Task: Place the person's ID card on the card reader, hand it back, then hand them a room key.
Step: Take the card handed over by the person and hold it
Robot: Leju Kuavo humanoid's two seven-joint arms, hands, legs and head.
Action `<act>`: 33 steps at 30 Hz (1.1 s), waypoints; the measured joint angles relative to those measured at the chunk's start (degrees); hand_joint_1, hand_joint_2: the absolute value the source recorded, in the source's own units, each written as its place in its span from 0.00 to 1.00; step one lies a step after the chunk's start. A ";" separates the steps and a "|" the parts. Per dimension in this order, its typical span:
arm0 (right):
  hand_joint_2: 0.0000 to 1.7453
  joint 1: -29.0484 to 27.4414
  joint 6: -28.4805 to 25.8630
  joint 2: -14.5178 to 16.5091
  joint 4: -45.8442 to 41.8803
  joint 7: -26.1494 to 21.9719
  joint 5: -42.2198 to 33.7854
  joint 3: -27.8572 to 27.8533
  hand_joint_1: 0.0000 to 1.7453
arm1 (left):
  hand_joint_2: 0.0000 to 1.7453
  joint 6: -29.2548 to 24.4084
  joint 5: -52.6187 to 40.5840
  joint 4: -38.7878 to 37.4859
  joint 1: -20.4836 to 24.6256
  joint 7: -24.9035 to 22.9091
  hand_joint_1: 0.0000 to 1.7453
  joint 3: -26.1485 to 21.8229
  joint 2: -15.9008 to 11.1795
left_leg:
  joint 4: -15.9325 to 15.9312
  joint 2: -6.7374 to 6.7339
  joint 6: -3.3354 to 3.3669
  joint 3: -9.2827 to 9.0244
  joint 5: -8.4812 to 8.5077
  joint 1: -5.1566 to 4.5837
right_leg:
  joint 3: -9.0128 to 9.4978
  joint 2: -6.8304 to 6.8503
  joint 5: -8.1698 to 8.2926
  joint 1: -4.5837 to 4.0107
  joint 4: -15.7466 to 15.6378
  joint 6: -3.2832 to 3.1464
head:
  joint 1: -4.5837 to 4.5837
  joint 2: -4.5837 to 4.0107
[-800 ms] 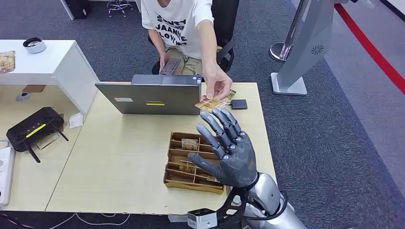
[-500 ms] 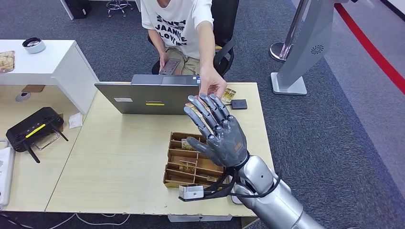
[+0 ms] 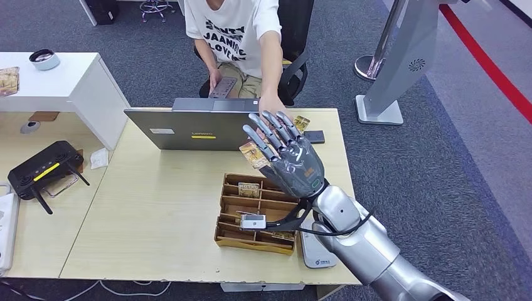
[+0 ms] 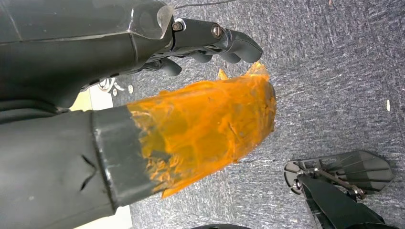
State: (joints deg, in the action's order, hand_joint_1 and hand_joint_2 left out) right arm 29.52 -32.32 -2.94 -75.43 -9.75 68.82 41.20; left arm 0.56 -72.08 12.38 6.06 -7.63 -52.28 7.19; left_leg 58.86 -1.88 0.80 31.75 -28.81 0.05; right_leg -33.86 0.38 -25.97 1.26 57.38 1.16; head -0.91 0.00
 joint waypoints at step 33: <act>1.00 0.02 2.43 -0.12 1.67 -0.51 -3.15 -0.80 1.00 | 0.00 0.02 0.31 0.00 0.03 0.00 0.00 0.00 -0.11 | 0.00 0.00 0.00 0.00 0.00 0.00 | -0.02 0.00 -0.01 0.00 0.00 0.00 | -0.01 0.00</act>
State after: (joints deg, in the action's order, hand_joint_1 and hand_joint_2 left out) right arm 29.54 -29.90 -3.06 -73.76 -10.27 65.67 40.40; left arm 0.58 -71.78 12.38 6.09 -7.63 -52.28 7.08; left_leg 58.86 -1.88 0.80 31.75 -28.81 0.05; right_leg -33.88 0.38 -25.98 1.26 57.38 1.16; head -0.92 0.00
